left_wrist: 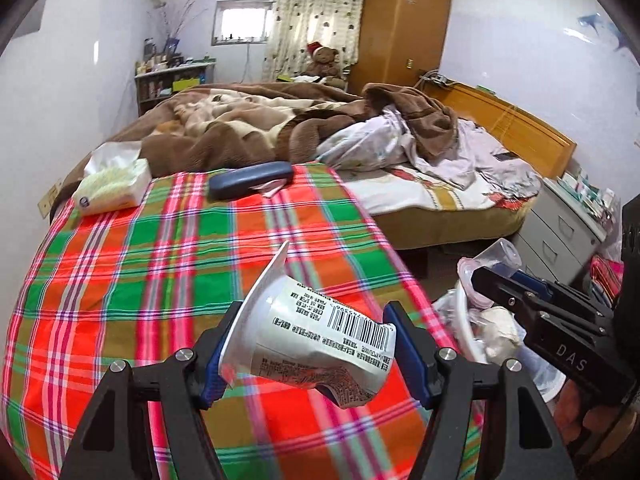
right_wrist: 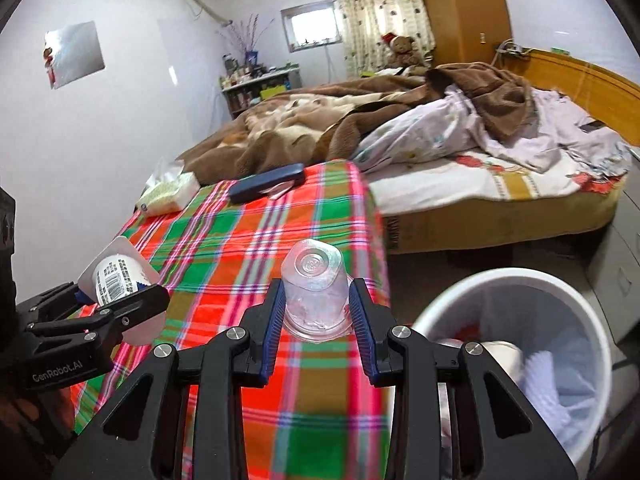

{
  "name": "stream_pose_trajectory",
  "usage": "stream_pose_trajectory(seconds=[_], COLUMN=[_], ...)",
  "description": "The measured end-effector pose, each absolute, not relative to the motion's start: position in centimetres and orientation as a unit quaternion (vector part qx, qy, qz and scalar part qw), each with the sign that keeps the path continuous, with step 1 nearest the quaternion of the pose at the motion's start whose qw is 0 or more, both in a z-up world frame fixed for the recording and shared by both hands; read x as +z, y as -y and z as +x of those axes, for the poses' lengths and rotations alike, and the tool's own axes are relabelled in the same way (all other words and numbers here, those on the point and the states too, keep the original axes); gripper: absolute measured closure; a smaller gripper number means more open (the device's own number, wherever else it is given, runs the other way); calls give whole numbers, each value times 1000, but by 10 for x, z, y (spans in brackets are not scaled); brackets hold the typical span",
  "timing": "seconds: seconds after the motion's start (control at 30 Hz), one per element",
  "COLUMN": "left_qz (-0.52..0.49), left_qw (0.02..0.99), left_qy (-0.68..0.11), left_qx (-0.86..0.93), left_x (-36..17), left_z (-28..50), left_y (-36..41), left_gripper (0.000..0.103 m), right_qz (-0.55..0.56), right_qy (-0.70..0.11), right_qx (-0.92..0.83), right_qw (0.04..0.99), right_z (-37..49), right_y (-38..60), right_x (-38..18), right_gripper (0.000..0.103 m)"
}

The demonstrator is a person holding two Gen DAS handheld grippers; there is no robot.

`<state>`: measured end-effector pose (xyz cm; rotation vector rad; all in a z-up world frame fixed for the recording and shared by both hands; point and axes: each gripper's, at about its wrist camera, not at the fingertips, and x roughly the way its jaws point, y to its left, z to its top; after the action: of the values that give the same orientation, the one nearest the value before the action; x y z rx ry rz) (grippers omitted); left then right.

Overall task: Collect trash
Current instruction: 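Carry the yogurt cup and clear cup over the white bin with both tools, then open both tools to drop the two cups into the bin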

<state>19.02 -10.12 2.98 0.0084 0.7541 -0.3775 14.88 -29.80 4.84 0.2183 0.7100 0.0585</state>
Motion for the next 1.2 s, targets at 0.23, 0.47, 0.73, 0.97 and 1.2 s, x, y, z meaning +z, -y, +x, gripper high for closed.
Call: stream_pose_trajectory(seconds=[0.23, 0.47, 0.73, 0.97, 1.2], left_qz=[26, 42, 58, 64, 81], left_qw=[912, 904, 885, 866, 849], left_qy=[-351, -347, -364, -383, -400], left_qx=[-211, -247, -285, -316, -335], left_x=[39, 39, 23, 7, -11], left_z=[168, 154, 147, 147, 149], left_y=[147, 193, 241, 276, 304], left_gripper=[33, 33, 33, 33, 33], right_qz=[109, 112, 119, 127, 139], right_qy=[-332, -327, -338, -363, -392], right_qx=[1, -39, -75, -99, -104], right_qw=[937, 938, 931, 918, 903], right_z=[125, 110, 100, 96, 102], right_y=[331, 368, 402, 426, 443], right_x=[53, 54, 43, 23, 5], right_gripper=[69, 69, 69, 69, 69])
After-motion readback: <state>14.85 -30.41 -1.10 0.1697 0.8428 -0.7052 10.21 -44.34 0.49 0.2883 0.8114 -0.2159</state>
